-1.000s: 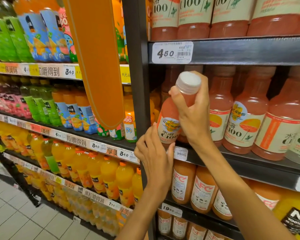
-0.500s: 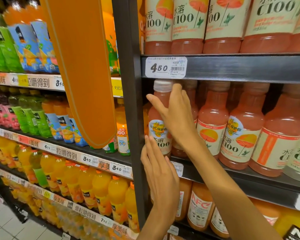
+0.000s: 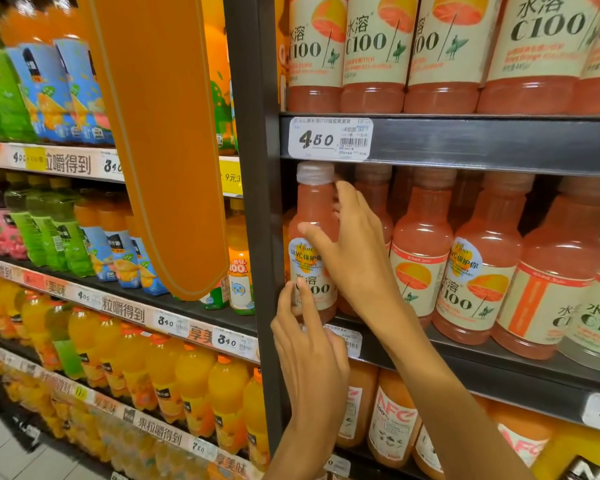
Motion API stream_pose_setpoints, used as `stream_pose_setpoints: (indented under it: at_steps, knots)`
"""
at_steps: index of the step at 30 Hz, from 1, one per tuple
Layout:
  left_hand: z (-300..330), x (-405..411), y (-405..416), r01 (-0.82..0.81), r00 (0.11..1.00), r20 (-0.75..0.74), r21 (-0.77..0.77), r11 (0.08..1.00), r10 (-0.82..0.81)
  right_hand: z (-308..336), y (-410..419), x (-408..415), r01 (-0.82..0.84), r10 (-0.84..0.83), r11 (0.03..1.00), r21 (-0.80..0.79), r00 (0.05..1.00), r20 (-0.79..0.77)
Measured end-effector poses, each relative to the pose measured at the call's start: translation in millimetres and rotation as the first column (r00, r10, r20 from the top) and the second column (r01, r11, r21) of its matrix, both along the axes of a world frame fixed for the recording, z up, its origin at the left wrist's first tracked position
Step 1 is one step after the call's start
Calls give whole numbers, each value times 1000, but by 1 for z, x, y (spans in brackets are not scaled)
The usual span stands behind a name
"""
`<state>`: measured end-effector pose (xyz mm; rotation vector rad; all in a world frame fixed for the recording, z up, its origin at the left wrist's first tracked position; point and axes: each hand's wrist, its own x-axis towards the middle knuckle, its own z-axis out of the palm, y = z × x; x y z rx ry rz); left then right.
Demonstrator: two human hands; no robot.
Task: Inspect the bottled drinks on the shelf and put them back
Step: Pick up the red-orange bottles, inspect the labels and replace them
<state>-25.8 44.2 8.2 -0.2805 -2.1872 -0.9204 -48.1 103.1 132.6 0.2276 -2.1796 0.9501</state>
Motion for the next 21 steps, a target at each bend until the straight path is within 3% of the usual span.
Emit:
stream_pose_setpoints:
  at_steps: [10,12,15,18,21]
  knots:
    - [0,-6,9,27,996,88,-180,983,-11,0,-13,-15,88,-88,996,-18,996,16]
    - [2,-7,8,41,995,92,-181,983,-25,-3,-15,-14,146,-147,987,65,989,2]
    - [2,-10,6,35,995,94,-177,984,-18,-8,-12,-2,185,-178,983,18,966,-189]
    - [1,-13,4,30,995,101,-183,983,-12,-7,1,8,302,-292,953,-39,870,-397]
    - [2,-12,2,79,994,82,-71,994,-74,-1,8,8,403,-376,915,-10,843,-384]
